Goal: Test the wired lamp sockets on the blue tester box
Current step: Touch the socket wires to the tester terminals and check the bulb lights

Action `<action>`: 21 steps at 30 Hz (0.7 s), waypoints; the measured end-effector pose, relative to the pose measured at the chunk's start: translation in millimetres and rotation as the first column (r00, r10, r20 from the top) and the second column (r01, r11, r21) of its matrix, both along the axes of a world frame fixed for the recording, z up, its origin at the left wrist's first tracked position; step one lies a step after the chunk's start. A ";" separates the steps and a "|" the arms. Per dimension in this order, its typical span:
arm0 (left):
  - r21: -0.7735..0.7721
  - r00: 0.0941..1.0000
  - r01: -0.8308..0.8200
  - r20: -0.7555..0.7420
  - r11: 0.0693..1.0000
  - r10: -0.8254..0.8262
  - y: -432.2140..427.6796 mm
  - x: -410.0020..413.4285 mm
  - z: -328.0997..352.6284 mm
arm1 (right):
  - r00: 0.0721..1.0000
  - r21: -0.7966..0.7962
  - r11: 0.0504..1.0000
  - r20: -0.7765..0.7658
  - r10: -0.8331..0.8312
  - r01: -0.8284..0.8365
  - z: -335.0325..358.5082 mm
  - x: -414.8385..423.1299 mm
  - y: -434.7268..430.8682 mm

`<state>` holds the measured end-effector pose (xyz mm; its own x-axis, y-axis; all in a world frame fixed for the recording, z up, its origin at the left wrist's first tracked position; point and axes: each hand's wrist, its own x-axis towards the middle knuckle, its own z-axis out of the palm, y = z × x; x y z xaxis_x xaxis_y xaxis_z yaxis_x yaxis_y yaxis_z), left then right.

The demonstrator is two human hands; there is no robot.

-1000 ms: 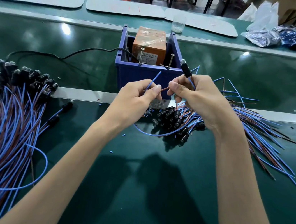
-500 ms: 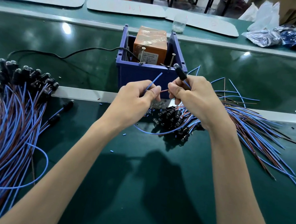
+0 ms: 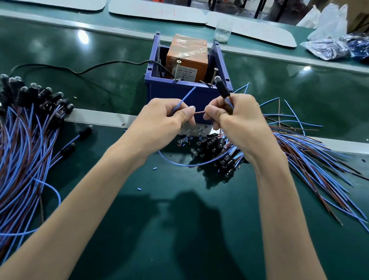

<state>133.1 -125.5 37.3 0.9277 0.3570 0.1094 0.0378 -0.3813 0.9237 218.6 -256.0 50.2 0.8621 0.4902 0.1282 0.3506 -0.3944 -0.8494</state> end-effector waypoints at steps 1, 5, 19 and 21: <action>-0.011 1.000 -0.001 -0.006 1.000 0.001 -0.3 0.0 0.7 | 1.000 -0.001 1.000 0.007 -0.004 0.004 -0.1 -0.5 0.2; -0.020 0.999 -0.016 -0.041 1.000 0.015 0.2 -0.1 2.1 | 0.997 -0.054 0.998 0.072 -0.027 0.030 -0.5 -3.1 3.9; -0.039 0.995 -0.083 -0.056 0.996 0.081 15.6 -6.6 18.9 | 0.990 0.083 0.990 0.066 -0.121 0.115 10.8 3.5 -8.5; -0.030 0.996 -0.064 -0.068 0.998 0.061 13.1 -5.5 17.1 | 0.991 0.079 0.991 0.074 -0.114 0.108 9.9 2.4 -7.9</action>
